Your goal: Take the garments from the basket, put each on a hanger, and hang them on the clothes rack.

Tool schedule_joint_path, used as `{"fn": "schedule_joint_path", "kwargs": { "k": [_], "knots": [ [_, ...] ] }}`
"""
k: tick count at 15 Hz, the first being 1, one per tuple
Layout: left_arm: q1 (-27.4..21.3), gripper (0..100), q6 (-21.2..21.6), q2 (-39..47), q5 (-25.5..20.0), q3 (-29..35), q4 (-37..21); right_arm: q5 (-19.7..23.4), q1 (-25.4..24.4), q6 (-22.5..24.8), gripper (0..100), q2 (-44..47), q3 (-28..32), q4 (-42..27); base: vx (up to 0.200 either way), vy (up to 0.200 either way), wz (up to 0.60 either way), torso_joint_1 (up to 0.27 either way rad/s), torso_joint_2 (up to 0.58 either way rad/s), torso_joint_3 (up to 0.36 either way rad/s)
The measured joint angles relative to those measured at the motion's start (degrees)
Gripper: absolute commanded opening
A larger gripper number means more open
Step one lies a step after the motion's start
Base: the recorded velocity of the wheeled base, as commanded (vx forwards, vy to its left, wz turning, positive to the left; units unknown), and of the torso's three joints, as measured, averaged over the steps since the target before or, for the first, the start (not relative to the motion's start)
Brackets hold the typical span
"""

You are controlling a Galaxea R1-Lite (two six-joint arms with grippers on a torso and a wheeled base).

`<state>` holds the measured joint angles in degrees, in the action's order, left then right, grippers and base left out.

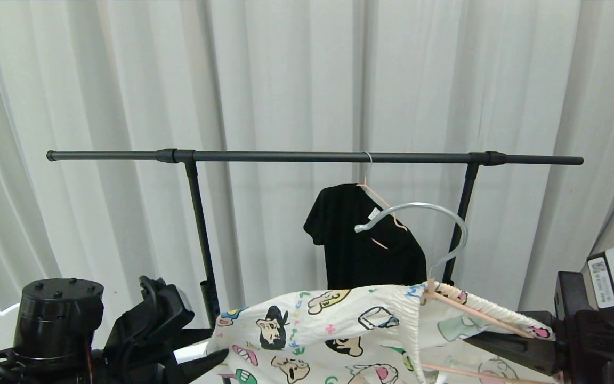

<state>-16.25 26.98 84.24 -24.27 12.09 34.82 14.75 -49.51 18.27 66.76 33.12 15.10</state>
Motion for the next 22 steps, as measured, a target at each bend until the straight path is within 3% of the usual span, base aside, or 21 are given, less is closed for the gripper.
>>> {"fn": "schedule_joint_path", "kwargs": {
  "k": [4,11,16,22],
  "knots": [
    [1.8,0,0.0,-0.1,0.0,-1.6,0.0,-0.2,0.0,-0.4,0,0.0,0.0,0.1,0.000,0.000,0.00,0.000,0.00,0.000],
    [10.5,0,0.1,1.6,2.1,-4.0,0.0,-0.2,0.1,-1.5,0,0.0,0.2,0.6,0.000,0.000,0.00,0.000,0.00,0.000],
    [12.5,0,0.1,3.4,6.9,-4.3,0.0,-0.2,0.1,-1.9,0,0.0,0.2,1.7,0.000,0.000,0.00,0.000,0.00,0.000],
    [11.5,0,0.0,1.2,7.4,-4.8,0.1,-0.2,0.1,-2.4,0,0.2,0.1,1.8,0.000,0.000,0.00,0.000,0.00,0.000]
  ]
}}
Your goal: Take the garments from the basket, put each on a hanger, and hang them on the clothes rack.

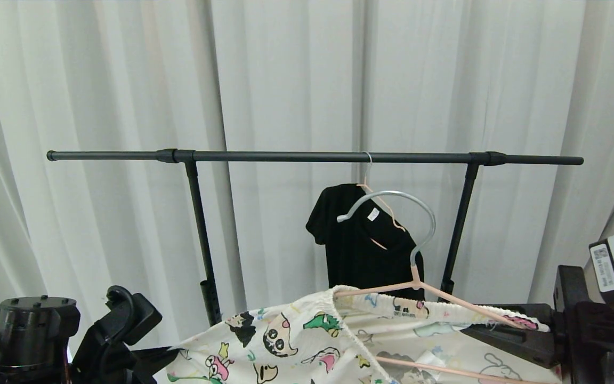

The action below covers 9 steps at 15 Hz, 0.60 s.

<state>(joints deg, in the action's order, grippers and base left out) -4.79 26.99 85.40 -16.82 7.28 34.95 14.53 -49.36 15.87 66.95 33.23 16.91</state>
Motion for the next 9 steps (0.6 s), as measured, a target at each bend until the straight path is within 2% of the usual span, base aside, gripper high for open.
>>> {"fn": "schedule_joint_path", "kwargs": {
  "k": [1,4,5,7,9],
  "knots": [
    [-0.2,100,0.0,-0.7,-0.1,-0.6,0.0,-0.1,0.0,0.0,0,0.0,0.0,0.0,0.000,0.000,0.00,0.000,0.00,0.000],
    [-0.3,100,-0.5,-2.7,-0.5,-1.9,0.0,-1.0,0.1,0.0,0,-0.1,0.0,0.0,0.000,0.000,0.00,0.000,0.00,0.000],
    [-0.6,100,-1.9,-3.6,-0.9,-2.0,0.0,-1.4,0.2,0.0,0,-0.1,0.0,0.0,0.000,0.000,0.00,0.000,0.00,0.000],
    [-1.9,100,-7.1,-6.3,-1.1,-2.0,0.0,-2.0,1.4,-0.5,0,-0.2,-0.3,0.0,0.000,0.000,0.00,0.000,0.00,0.000],
    [-4.5,100,-14.9,-10.6,-1.1,-1.1,0.0,-2.2,4.5,-0.8,0,-0.5,-1.6,0.0,0.000,0.000,0.00,0.000,0.00,0.000]
  ]
}}
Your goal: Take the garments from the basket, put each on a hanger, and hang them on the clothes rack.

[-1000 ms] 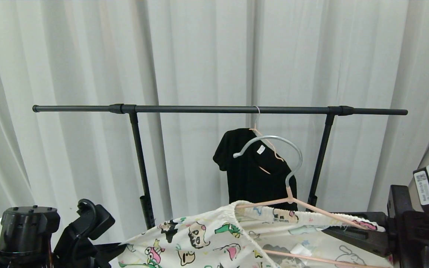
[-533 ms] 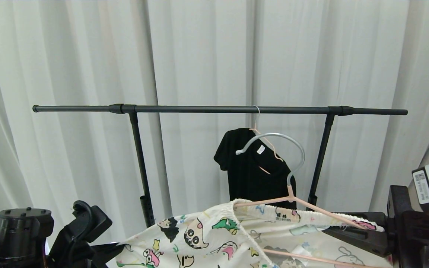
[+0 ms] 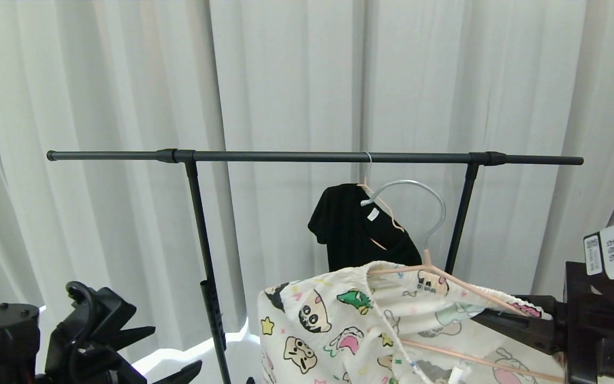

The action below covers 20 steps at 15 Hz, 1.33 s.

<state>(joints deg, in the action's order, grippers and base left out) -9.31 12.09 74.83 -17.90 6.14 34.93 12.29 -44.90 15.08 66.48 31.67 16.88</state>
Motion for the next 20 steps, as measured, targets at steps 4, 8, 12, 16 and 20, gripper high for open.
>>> {"fn": "schedule_joint_path", "kwargs": {
  "k": [4,8,12,16,20],
  "knots": [
    [-2.8,100,-6.7,-7.3,9.6,4.8,0.0,-1.2,6.9,0.0,0,-2.3,-4.8,-0.9,0.000,0.000,0.00,0.000,0.00,0.000],
    [-2.5,100,-6.9,-10.0,22.3,4.5,0.0,-4.6,10.1,-0.7,0,-7.5,-7.6,-10.3,0.000,0.000,0.00,0.000,0.00,0.000],
    [-1.2,100,-5.6,-10.4,24.5,4.0,0.0,-5.6,16.3,-2.5,0,-14.7,-8.0,-21.1,0.000,0.000,0.00,0.000,0.00,0.000],
    [2.5,100,-3.9,-9.5,25.1,4.0,0.0,-5.6,26.3,-2.9,0,-22.6,-8.1,-30.4,0.000,0.000,0.00,0.000,0.00,0.000],
    [5.8,100,-4.0,-9.1,25.6,3.9,0.0,-6.3,35.5,-3.0,0,-26.4,-8.2,-32.6,0.000,0.000,0.00,0.000,0.00,0.000]
  ]
}}
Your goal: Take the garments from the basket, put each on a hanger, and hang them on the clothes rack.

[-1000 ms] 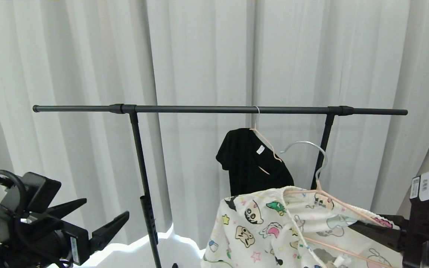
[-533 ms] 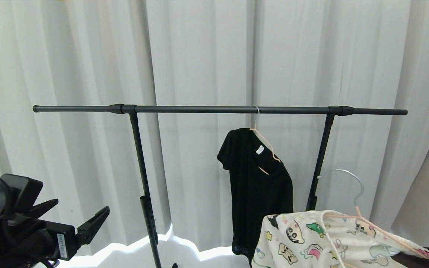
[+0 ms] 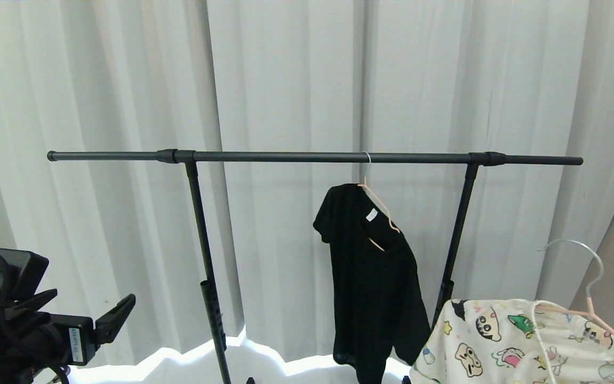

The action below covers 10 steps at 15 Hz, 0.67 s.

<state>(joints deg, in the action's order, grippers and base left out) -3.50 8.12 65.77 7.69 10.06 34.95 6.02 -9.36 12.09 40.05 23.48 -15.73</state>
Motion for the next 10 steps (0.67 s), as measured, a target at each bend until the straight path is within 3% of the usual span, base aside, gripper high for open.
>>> {"fn": "schedule_joint_path", "kwargs": {
  "k": [4,7,10],
  "knots": [
    [0.7,100,2.5,0.0,0.0,-0.2,0.0,0.0,5.7,-2.2,0,0.1,0.0,1.5,0.000,0.000,0.00,0.000,0.00,0.000],
    [0.5,100,4.5,0.0,-0.1,0.0,0.0,-0.1,6.4,-5.6,0,3.3,1.0,8.5,0.000,0.000,0.00,0.000,0.00,0.000],
    [0.0,100,4.8,-0.3,-0.3,0.1,0.0,0.2,6.4,-5.9,0,9.2,3.6,13.9,0.200,0.000,0.00,-0.004,0.00,0.002]
  ]
}}
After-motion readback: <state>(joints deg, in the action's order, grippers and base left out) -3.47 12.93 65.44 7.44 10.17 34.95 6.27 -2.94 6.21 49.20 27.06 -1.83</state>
